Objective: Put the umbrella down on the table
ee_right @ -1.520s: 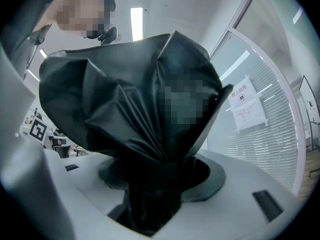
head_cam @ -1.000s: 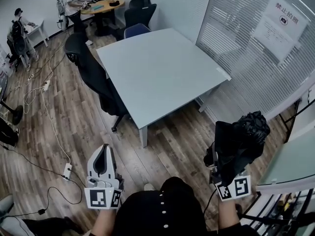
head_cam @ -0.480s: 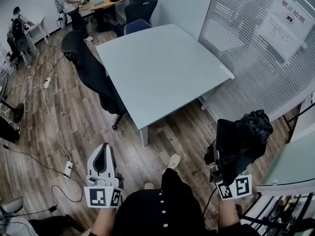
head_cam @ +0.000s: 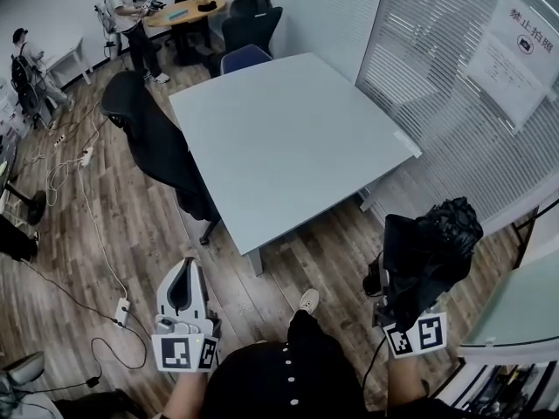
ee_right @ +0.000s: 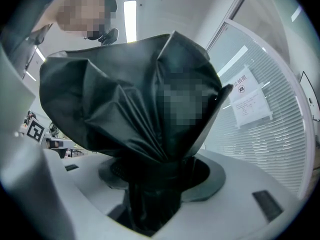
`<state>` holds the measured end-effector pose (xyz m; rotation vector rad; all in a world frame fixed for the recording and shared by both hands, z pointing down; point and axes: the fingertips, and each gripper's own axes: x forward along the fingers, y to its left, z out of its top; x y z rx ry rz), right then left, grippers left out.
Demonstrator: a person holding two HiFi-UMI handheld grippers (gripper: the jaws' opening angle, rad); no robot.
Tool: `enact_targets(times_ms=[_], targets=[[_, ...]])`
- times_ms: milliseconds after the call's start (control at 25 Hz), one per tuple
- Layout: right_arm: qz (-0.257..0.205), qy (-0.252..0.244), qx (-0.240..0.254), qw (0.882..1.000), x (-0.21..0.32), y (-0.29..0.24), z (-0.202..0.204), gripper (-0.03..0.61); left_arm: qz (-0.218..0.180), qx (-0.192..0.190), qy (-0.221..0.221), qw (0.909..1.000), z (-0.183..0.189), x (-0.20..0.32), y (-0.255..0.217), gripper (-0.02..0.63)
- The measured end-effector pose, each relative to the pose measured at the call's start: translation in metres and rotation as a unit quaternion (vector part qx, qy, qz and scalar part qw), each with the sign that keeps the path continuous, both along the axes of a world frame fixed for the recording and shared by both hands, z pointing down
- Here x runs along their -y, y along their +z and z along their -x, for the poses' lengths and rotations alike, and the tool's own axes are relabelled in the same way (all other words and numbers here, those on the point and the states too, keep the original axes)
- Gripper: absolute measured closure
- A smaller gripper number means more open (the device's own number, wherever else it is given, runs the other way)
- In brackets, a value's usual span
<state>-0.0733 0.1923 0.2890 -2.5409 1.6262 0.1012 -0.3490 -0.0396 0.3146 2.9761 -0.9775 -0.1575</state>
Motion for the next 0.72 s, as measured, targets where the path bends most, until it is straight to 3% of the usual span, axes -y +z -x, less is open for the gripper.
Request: enact_targets(times_ms=[400, 720], targets=[[-0.007, -0.014, 0.0, 1.0, 0.046, -0.002, -0.091, 0.314, -0.016, 0.008, -0.007, 0.9998, -0.089, 0.04, -0.013, 0.597], [-0.006, -0.009, -0.001, 1.0, 0.057, -0.002, -0.124, 0.314, -0.021, 0.003, -0.005, 0.9998, -0.124, 0.054, -0.018, 0.597]])
